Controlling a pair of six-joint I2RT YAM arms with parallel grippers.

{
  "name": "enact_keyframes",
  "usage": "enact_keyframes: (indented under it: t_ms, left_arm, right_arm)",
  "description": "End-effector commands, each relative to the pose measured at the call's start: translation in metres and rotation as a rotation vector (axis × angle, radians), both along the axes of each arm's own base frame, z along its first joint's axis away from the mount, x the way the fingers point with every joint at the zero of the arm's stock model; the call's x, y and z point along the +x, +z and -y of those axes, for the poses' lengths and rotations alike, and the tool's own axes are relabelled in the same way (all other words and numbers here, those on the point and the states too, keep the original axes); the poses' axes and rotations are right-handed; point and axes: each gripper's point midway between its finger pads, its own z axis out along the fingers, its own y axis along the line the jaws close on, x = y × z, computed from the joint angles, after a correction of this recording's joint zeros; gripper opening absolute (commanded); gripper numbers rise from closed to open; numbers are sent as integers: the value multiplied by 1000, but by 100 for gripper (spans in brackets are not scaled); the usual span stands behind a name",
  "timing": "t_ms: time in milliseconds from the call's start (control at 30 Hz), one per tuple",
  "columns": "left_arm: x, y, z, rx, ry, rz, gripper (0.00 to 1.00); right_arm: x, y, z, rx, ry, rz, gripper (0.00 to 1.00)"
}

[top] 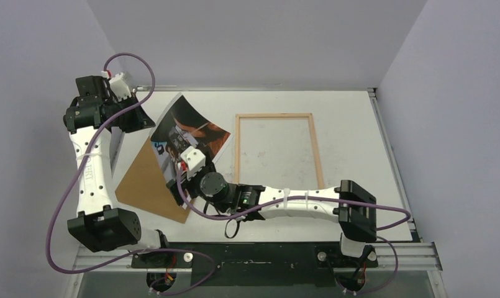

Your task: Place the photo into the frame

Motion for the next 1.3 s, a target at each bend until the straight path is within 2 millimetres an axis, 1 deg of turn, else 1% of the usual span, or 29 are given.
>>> enact_keyframes:
  t_ms: [0,100,233,300,400,500,567,600,667,733,767,800,833,867,900,933,967,1000,1033,1067,1100,1167,1200,1267]
  left_arm:
    - [6,21,0,-30,69,89,0]
    - [3,23,3,-49,79,92,0]
    - [1,24,6,-74,84,92,0]
    - [0,26,7,-80,86,91,0]
    - [-2,30,8,-83,86,98,0]
    - [-4,33,8,-83,87,103,0]
    - [-4,34,9,-85,86,100,0]
    - [-5,34,9,-85,85,100,0]
    - [-5,36,9,-86,87,104,0]
    - [-5,39,9,-91,89,107,0]
    - [-4,40,9,-94,91,111,0]
    - [-5,43,9,-97,93,114,0]
    - [-5,45,9,-99,92,119,0]
    - [-4,48,9,-100,96,125,0]
    - [-4,52,8,-101,98,136,0]
    - [-4,55,8,-103,101,143,0]
    - [-3,59,7,-103,106,151,0]
    - [-3,62,5,-102,113,156,2]
    - [-2,66,2,-101,122,164,11]
    - [-1,71,-1,-99,135,176,23]
    - [0,76,-5,-97,147,188,37]
    - [2,85,-15,-89,177,211,59]
    - [4,91,-20,-88,187,225,67]
    - [6,99,-33,-88,213,247,72]
  right_arm:
    - [-4,24,-20,21,-46,69,96]
    - [-2,15,-32,-25,-73,78,97]
    - [7,6,-43,-73,-127,100,98]
    - [14,-1,-47,-108,-169,119,95]
    - [29,-9,-44,-170,-264,161,92]
    - [38,-15,-41,-216,-326,200,88]
    - [41,-15,-40,-224,-345,215,78]
    - [42,-13,-39,-227,-349,220,68]
    - [43,-8,-37,-235,-358,225,54]
    - [44,-2,-31,-232,-373,230,45]
    - [44,2,-28,-224,-377,231,41]
    - [44,8,-24,-210,-383,232,35]
    - [44,13,-20,-199,-389,232,31]
    - [44,20,-16,-178,-398,231,22]
    - [44,26,-11,-162,-412,231,17]
    - [44,31,-6,-146,-427,229,8]
    - [44,37,-2,-132,-439,228,6]
    - [44,45,2,-118,-443,230,5]
    - [45,52,5,-109,-444,235,5]
    - [44,61,8,-99,-446,243,5]
    - [45,69,13,-91,-452,249,5]
    - [48,87,25,-70,-475,251,5]
    - [52,95,32,-53,-486,243,5]
    - [66,115,54,1,-515,212,5]
